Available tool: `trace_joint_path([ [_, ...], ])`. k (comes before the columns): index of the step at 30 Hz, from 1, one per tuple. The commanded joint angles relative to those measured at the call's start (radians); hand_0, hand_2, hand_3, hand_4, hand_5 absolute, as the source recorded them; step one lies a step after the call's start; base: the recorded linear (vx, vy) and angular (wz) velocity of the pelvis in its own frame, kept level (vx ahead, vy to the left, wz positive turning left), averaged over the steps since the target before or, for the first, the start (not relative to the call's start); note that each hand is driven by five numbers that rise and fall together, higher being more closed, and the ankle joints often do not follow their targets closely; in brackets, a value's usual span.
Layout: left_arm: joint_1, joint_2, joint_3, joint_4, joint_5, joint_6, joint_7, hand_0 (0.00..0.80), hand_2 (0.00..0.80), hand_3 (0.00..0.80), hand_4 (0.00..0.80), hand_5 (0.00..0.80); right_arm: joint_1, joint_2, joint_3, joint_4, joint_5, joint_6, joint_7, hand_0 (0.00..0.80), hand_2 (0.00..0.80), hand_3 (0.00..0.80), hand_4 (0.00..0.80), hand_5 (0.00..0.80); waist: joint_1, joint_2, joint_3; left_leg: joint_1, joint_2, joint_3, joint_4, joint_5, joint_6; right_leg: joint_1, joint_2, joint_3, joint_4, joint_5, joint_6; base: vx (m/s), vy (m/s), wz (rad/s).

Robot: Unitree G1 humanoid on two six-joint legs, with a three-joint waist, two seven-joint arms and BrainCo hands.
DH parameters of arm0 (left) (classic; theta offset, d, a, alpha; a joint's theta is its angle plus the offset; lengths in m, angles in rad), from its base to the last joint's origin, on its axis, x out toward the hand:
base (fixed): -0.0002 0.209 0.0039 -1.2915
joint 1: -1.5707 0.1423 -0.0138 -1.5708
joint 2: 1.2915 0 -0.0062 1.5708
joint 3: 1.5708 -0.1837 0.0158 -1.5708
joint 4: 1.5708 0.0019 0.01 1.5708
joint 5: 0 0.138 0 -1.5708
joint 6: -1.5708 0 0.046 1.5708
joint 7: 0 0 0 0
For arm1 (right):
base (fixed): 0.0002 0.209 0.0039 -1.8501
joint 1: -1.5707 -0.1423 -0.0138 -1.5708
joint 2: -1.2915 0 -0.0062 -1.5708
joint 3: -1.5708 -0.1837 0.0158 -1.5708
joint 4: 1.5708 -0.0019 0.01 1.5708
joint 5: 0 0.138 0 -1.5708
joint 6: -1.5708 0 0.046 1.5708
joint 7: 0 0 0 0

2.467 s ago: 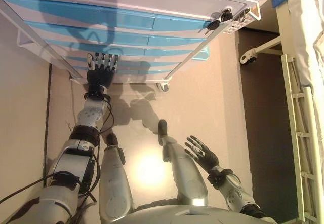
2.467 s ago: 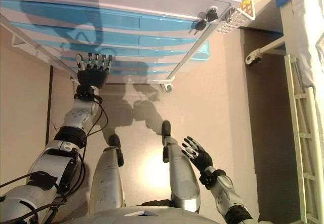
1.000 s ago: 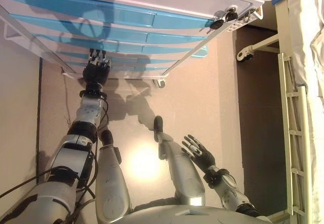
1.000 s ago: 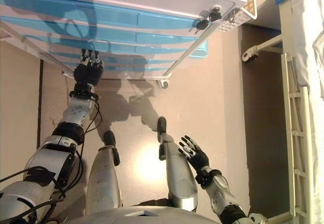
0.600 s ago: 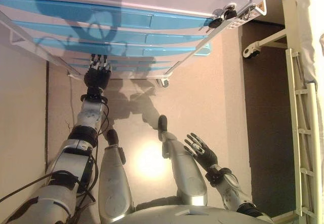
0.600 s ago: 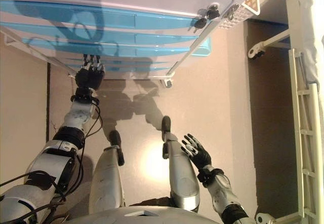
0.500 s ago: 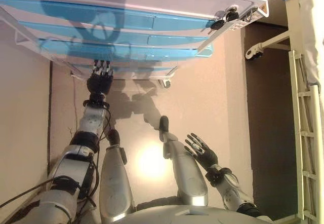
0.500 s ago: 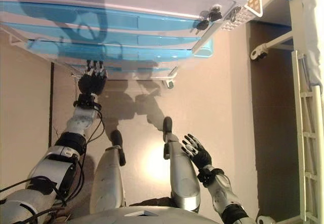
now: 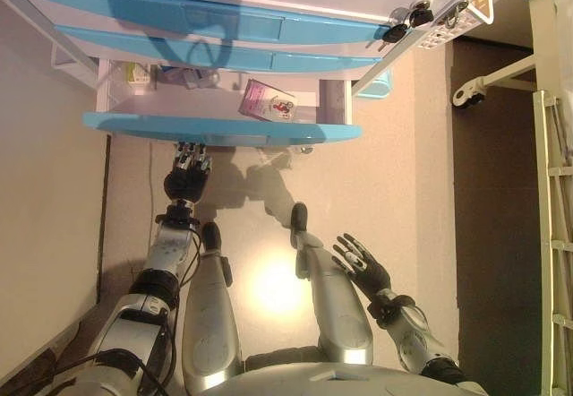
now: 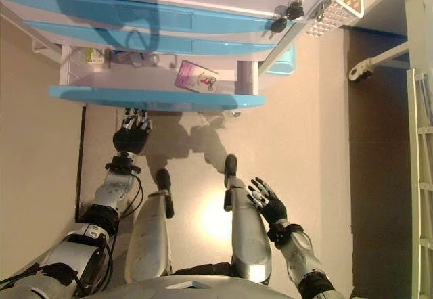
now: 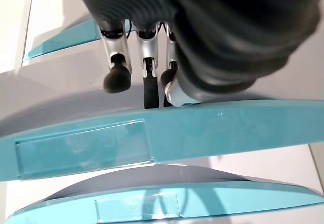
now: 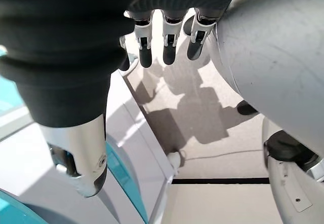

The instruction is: Open the drawer and pick up the medicine

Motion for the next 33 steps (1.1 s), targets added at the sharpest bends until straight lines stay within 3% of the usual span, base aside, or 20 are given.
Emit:
trace_joint_path([
  [1, 0.066, -0.014, 0.009, -0.095, 0.055, -0.013, -0.104, 0.800, 0.800, 0.800, 0.800, 0.800, 0.081, -0.057, -0.028, -0.087, -0.001, -0.009, 0.016, 0.000, 0.000, 0.000, 0.000, 0.000, 0.020, 0.043, -0.055, 0.008, -0.025, -0.002, -0.053, 0.077, 0.045, 0.038, 0.013, -0.029, 0.116, -0.064, 0.000, 0.000, 0.000, 0.00],
  [6, 0.147, -0.035, 0.003, -0.064, 0.067, -0.012, -0.107, 0.800, 0.800, 0.800, 0.800, 0.800, 0.089, -0.058, -0.051, -0.088, -0.002, -0.012, 0.008, 0.000, 0.000, 0.000, 0.000, 0.000, 0.032, 0.046, -0.061, 0.018, -0.027, -0.011, -0.063, 0.084, 0.046, 0.049, 0.015, -0.037, 0.113, -0.063, 0.000, 0.010, -0.012, 0.03],
  [15, 0.287, -0.049, 0.026, -0.005, 0.040, 0.082, -0.127, 0.800, 0.800, 0.800, 0.800, 0.800, 0.112, -0.069, -0.103, -0.089, 0.014, -0.023, 0.011, 0.000, 0.000, 0.000, 0.000, 0.000, 0.056, 0.052, -0.060, 0.022, -0.024, -0.028, -0.065, 0.091, 0.044, 0.064, 0.016, -0.056, 0.116, -0.071, -0.005, 0.003, -0.007, 0.00],
  [25, 0.375, -0.042, 0.071, 0.032, 0.032, 0.069, -0.080, 0.800, 0.800, 0.800, 0.800, 0.800, 0.142, -0.073, -0.130, -0.074, 0.015, -0.033, 0.033, 0.000, 0.000, 0.000, 0.000, 0.000, 0.075, 0.056, -0.061, 0.025, -0.027, -0.049, -0.065, 0.090, 0.043, 0.074, 0.018, -0.067, 0.117, -0.081, -0.009, 0.023, -0.025, 0.05],
  [33, 0.474, -0.051, 0.101, 0.050, 0.038, 0.134, -0.070, 0.800, 0.800, 0.800, 0.800, 0.800, 0.180, -0.090, -0.174, -0.067, 0.020, -0.054, 0.046, 0.000, 0.000, 0.000, 0.000, 0.000, 0.090, 0.083, -0.066, 0.029, -0.034, -0.059, -0.065, 0.096, 0.038, 0.086, 0.010, -0.082, 0.121, -0.097, -0.018, 0.015, 0.006, 0.05],
])
